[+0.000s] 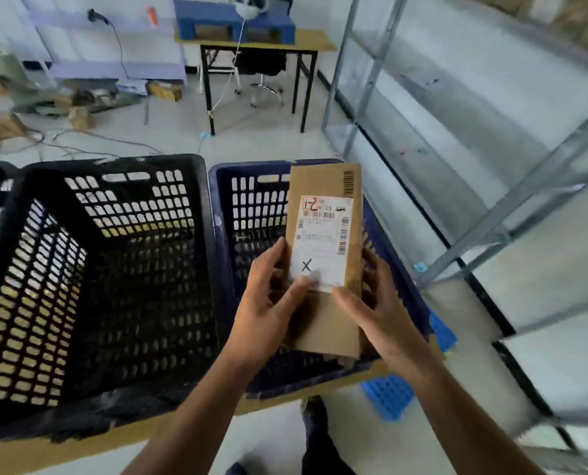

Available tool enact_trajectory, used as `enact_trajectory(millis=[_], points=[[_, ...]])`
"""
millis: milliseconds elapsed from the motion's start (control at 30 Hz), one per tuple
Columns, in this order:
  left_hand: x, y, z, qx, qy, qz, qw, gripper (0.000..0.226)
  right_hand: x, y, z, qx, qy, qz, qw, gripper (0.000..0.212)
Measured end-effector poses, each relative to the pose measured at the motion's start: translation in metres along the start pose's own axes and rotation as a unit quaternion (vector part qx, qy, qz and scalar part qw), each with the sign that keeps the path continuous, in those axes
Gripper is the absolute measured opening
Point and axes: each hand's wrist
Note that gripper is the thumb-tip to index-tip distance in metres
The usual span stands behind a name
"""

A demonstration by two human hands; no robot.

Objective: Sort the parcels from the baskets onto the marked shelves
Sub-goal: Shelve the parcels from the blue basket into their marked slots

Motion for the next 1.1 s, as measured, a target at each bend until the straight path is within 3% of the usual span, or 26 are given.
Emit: enact_trajectory(millis=[233,333,400,467,567,633,900,1100], points=[[0.024,-0.033,0.05,-0.152,-0.061,0.037,0.986,0.057,-0.005,0.017,0.099,0.141,0.006,-0.016,0.99,0.069],[0.029,-0.058,0.067,-0.219,-0.039,0.074,0.972,0.047,-0.001,0.041,0.147,0.21,0.01,-0.014,0.977,0.074],[0.029,-0.08,0.081,-0.234,-0.032,0.032,0.971,0.042,0.007,0.058,0.184,0.26,0.006,-0.01,0.966,0.079],[0.022,-0.104,0.094,-0.239,-0.067,-0.078,0.965,0.038,0.018,0.075,0.224,0.309,0.001,-0.007,0.951,0.082],[0.007,-0.143,0.118,-0.267,-0.137,-0.253,0.92,0.047,0.042,0.099,0.289,0.381,-0.015,-0.031,0.924,0.088],[-0.002,-0.169,0.141,-0.299,-0.176,-0.312,0.884,0.049,0.061,0.111,0.337,0.416,-0.031,-0.062,0.907,0.09],[-0.009,-0.298,0.28,-0.456,-0.28,-0.424,0.731,0.066,0.108,0.144,0.54,0.524,-0.074,-0.109,0.842,0.103],[0.002,-0.383,0.38,-0.511,-0.342,-0.432,0.66,0.073,0.124,0.17,0.663,0.605,-0.064,-0.149,0.779,0.109]])
Point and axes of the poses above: each hand's wrist, its own z-axis away from the middle knuckle, its own y-axis out of the back of the hand, x = y × z, and after that the axes turned 10 degrees about -z, right-handed
